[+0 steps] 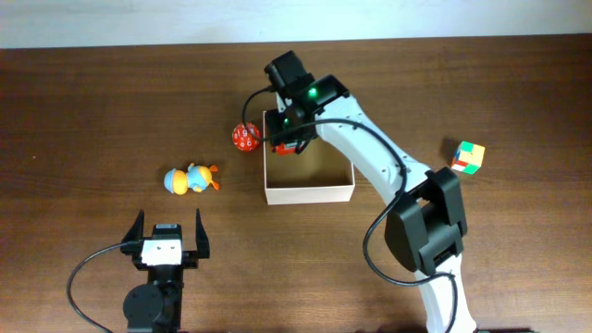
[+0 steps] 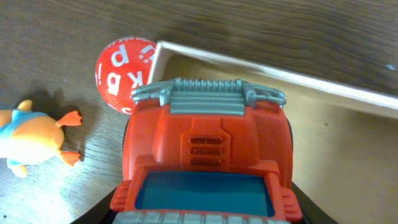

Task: Pack container
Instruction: 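Lower the red truck into the pink box and open the right gripper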

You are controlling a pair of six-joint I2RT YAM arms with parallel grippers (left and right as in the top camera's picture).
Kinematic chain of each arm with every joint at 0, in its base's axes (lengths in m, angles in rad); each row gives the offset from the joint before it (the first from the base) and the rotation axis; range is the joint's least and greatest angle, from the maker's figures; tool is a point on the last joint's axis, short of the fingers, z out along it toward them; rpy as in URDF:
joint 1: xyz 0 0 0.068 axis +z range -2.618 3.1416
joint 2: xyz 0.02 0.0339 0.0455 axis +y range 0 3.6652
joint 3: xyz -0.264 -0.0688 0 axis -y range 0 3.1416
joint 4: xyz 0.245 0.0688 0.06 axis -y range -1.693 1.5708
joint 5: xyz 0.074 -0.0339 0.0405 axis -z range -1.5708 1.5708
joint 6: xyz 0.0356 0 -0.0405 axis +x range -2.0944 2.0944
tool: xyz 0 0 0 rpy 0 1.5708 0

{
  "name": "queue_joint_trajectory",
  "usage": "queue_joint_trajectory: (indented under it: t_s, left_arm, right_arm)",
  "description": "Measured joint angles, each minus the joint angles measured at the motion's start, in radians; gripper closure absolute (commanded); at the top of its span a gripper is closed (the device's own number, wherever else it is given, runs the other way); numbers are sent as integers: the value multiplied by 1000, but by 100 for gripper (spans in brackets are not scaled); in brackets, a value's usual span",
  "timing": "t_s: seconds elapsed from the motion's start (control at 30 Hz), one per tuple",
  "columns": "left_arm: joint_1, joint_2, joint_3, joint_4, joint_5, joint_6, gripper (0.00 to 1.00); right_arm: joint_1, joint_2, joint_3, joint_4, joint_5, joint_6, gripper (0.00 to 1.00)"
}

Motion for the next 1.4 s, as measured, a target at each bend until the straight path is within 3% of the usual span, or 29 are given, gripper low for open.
queue_joint_trajectory:
  t_s: [0.9, 1.13, 1.4]
  left_arm:
    - [0, 0, 0, 0, 0, 0, 1]
    - [0, 0, 0, 0, 0, 0, 1]
    - [0, 0, 0, 0, 0, 0, 1]
  right_arm:
    - [13, 80, -34, 93, 32, 12, 58]
    - [13, 83, -35, 119, 47, -7, 28]
    - [13, 83, -35, 123, 55, -24, 23]
